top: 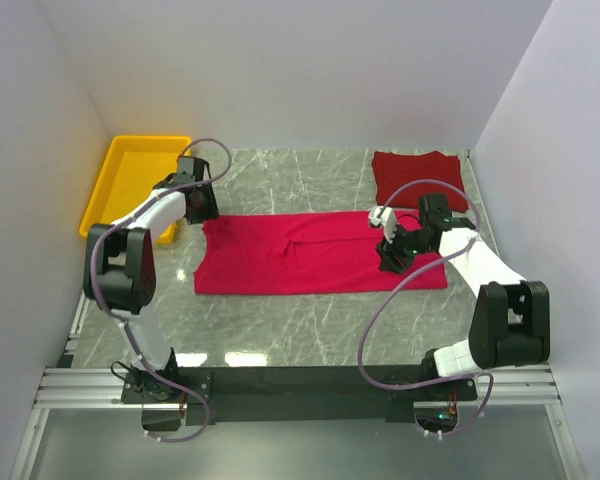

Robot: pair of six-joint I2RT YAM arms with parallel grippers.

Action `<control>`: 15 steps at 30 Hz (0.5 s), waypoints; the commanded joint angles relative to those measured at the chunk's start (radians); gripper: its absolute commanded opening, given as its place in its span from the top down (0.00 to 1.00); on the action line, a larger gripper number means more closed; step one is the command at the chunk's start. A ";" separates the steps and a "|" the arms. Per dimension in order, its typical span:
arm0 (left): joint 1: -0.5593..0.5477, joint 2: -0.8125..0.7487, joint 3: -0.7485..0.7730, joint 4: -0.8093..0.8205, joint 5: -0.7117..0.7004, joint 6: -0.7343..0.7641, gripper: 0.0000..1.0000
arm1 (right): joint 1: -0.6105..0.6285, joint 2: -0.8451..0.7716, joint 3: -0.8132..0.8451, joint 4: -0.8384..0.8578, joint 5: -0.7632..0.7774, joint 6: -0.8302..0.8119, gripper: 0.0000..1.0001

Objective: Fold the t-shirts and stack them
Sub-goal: Fold the tshirt

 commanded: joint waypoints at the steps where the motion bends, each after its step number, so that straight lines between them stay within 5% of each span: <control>1: -0.005 -0.155 -0.029 0.075 0.052 0.058 0.54 | 0.042 0.042 0.073 0.002 -0.021 -0.009 0.46; 6: 0.001 -0.318 -0.080 0.141 0.049 0.058 0.44 | 0.177 0.181 0.239 -0.050 -0.037 0.066 0.46; 9: 0.030 -0.434 -0.164 0.201 0.062 -0.009 0.26 | 0.281 0.322 0.483 -0.062 -0.032 0.230 0.46; 15: 0.165 -0.689 -0.368 0.258 0.190 -0.166 0.12 | 0.430 0.632 0.908 -0.070 0.090 0.512 0.44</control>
